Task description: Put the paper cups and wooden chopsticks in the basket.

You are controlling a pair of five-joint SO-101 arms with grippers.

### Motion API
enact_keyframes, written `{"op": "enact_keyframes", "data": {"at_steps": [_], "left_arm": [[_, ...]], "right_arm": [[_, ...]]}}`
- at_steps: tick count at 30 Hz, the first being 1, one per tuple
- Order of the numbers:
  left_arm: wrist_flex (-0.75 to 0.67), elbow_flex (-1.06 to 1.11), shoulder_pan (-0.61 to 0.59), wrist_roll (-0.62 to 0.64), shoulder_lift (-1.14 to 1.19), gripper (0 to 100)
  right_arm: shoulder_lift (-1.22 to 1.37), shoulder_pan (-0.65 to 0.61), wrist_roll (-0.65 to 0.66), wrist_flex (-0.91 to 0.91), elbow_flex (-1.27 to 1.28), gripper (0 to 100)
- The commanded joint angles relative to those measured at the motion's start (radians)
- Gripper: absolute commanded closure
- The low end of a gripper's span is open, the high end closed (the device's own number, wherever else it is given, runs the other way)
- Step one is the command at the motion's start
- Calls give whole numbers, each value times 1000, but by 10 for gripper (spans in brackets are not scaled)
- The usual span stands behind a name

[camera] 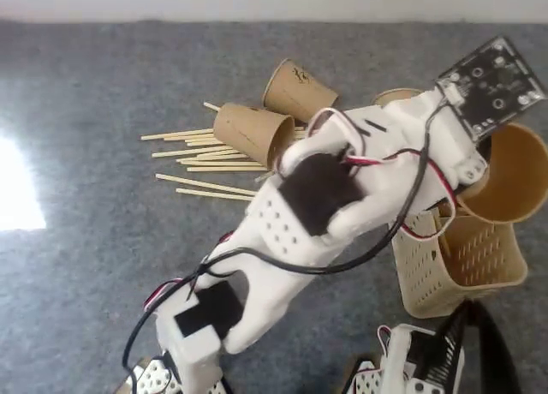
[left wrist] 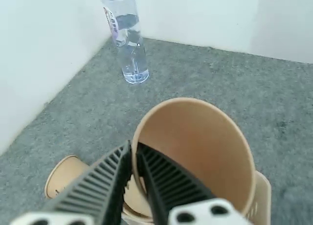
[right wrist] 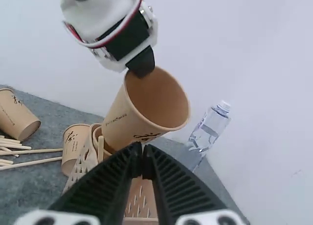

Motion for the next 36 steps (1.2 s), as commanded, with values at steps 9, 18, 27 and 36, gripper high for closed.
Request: {"op": "enact_keyframes", "data": {"at_steps": [9,18,27,36], "left_arm": [[-26,-127,-32,14,89,987],[-8,-127,-55,106,86,976],[49,-111,-55,184,86,883],[68,-283,-92,178,84,881]], "right_arm": [[2,4,-12,44,63,982],[2,4,-14,41,63,982],[2,4,-14,41,63,982],[2,4,-14,39,63,982]]}}
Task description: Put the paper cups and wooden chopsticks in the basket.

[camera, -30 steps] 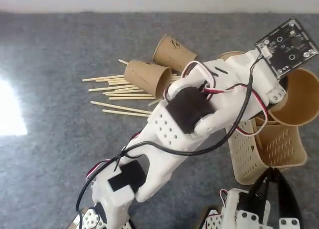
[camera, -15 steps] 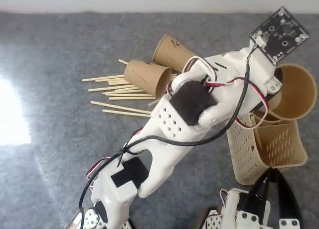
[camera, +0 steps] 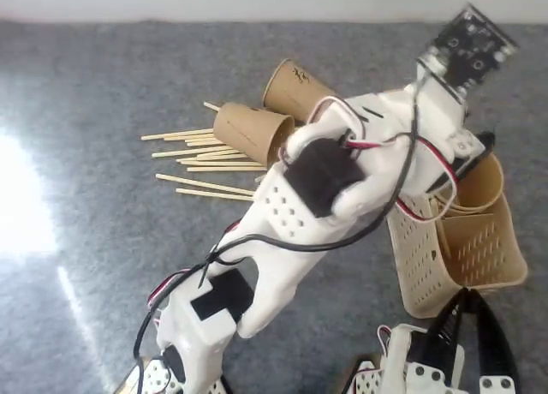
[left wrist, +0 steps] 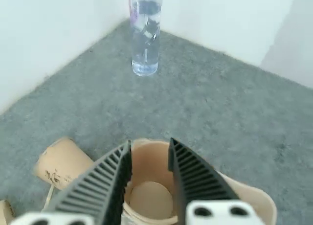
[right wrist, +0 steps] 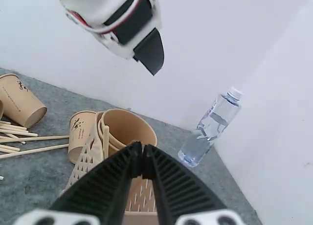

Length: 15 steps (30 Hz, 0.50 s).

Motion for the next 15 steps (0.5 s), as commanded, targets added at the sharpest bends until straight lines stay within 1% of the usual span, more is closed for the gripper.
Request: {"op": "enact_keyframes", "data": {"at_steps": [1,3,6,8,13,15], "left_arm": [[34,-185,-46,5,-23,881],[71,-245,-61,-28,-21,881],[123,-262,-87,-106,-23,881],[152,-263,-126,-132,-25,881],[244,-338,-242,-164,-95,880],[247,-332,-284,-178,-157,880]], "right_arm": [[2,4,-11,39,6,982],[2,4,-12,38,5,981],[4,4,-12,19,8,980],[7,5,-12,1,17,979],[13,13,-5,-110,193,979],[13,13,-3,-165,262,979]]}}
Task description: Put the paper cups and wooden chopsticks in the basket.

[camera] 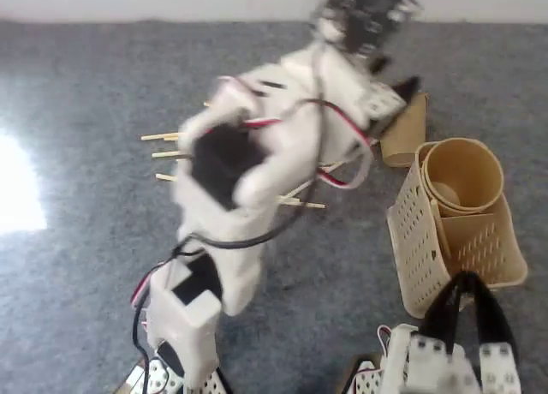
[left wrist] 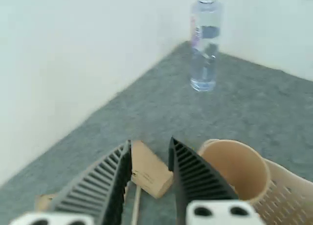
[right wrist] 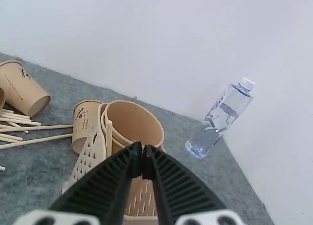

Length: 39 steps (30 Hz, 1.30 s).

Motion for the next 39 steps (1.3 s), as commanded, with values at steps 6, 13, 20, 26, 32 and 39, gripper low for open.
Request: {"op": "enact_keyframes", "data": {"at_steps": [6,13,20,26,32,39], "left_arm": [[32,229,-224,-41,-359,880],[31,699,-486,-43,-617,880],[31,1136,-701,-126,-827,880],[-77,1532,-810,-129,-922,880],[-310,1933,-868,-166,-1028,880],[-512,2273,-913,-173,-1186,880]], "right_arm": [[88,28,8,-185,91,978],[510,87,9,-173,-140,978],[905,82,3,111,-559,931],[970,84,-14,130,-569,905],[972,82,-8,130,-410,928],[972,77,-11,130,-213,929]]}}
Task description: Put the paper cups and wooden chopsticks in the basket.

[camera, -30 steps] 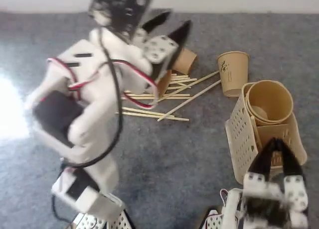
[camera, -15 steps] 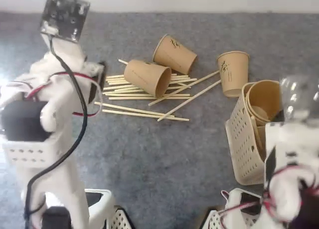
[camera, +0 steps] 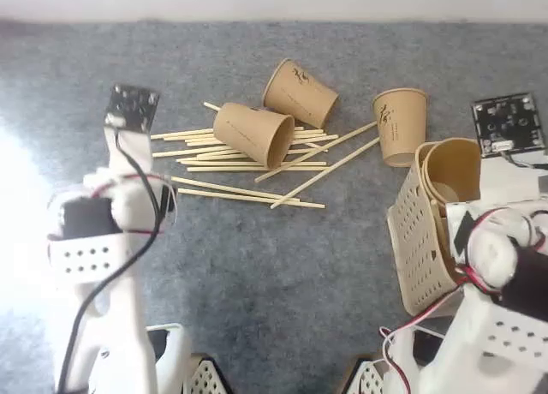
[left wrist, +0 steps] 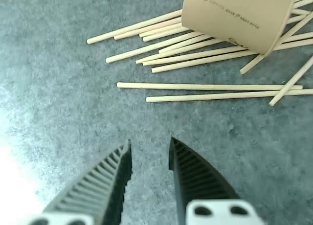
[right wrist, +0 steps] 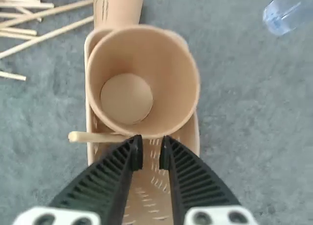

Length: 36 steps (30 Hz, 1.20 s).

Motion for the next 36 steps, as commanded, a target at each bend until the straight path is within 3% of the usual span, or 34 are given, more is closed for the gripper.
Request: {"op": "enact_keyframes", "data": {"at_steps": [1,7,11,21,28,36], "left_arm": [[-153,180,-31,-8,-117,880],[-364,429,-31,-5,-173,880],[-428,524,-31,-5,-181,880],[-462,564,-29,-5,-180,880],[-690,705,-29,-5,-180,880],[-704,722,-26,-5,-175,880]], "right_arm": [[-5,-15,2,44,54,929],[-7,-163,-66,44,118,929],[2,-229,-77,42,124,929],[-5,-157,-74,45,-8,929],[-59,-159,-75,47,61,929],[-217,-159,-77,47,222,930]]}}
